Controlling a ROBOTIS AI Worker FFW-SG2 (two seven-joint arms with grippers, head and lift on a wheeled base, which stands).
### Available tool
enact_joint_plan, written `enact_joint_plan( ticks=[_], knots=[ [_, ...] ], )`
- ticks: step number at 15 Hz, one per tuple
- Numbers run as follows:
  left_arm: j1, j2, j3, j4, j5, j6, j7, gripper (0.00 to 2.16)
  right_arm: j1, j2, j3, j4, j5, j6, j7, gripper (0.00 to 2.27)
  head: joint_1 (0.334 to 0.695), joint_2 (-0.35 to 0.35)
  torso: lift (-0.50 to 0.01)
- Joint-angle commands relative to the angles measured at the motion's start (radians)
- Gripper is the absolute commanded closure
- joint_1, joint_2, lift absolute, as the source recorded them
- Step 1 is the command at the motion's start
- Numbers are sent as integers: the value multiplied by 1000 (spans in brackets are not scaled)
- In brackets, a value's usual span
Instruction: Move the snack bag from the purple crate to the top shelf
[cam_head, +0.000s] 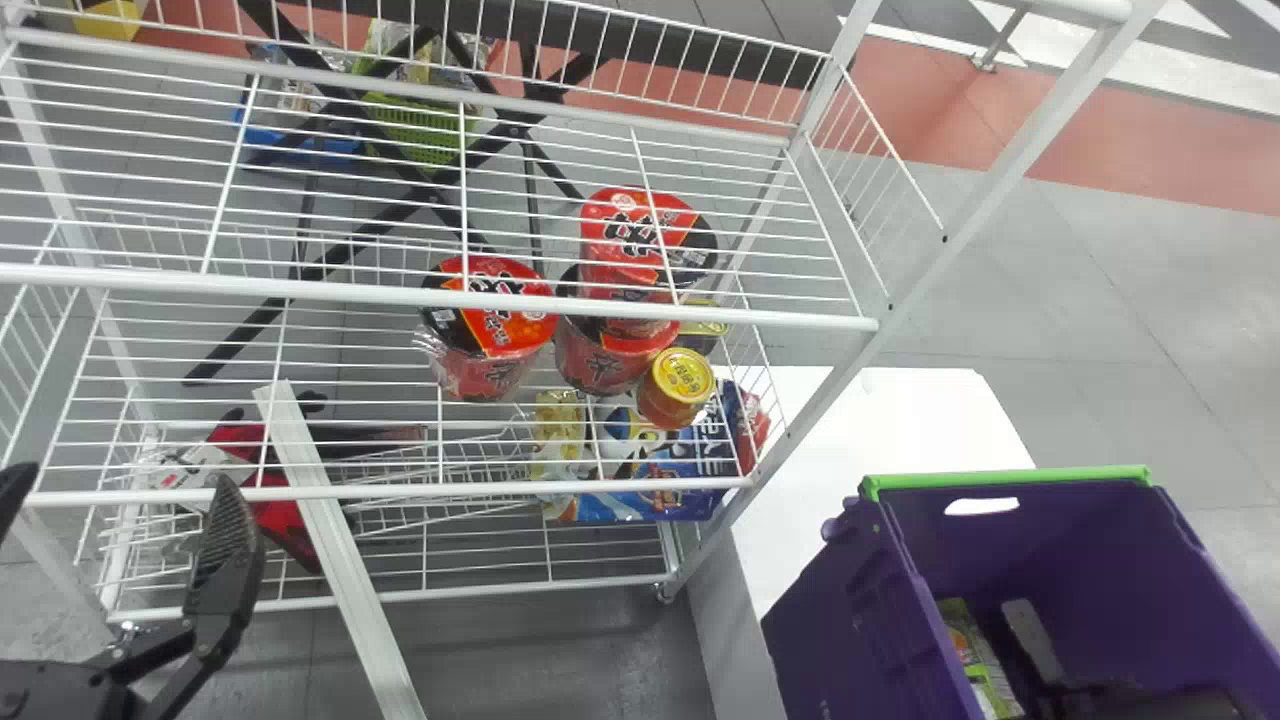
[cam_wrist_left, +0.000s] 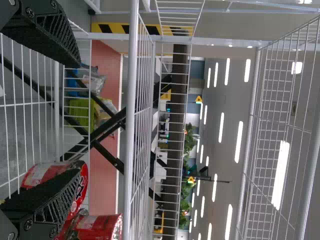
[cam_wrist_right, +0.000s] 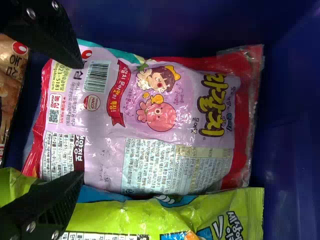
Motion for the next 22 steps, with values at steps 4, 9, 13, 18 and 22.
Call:
enact_joint_plan(
  ticks=[4, 9, 13, 18, 22],
  knots=[
    [-1, 0, 0, 9, 0, 0, 0, 60, 0, 0, -3, 26, -11, -65, -12, 286, 695, -350, -455],
    [3, 0, 0, 12, 0, -3, 0, 63, 0, 8, -1, 42, -11, -86, -18, 1139, 695, -350, -455],
    [0, -3, -4, 17, -2, -3, -2, 60, 34, 23, 0, -4, -10, -40, -24, 1477, 695, -350, -455],
    [-18, -9, -17, 40, -2, -3, -3, 60, 118, 26, -47, -152, -13, 70, 10, 1477, 695, -350, -455],
    [-32, -11, -35, 52, -9, 0, -2, 60, 155, 52, -138, -314, -28, 171, 102, 1477, 695, -350, -455]
  ],
)
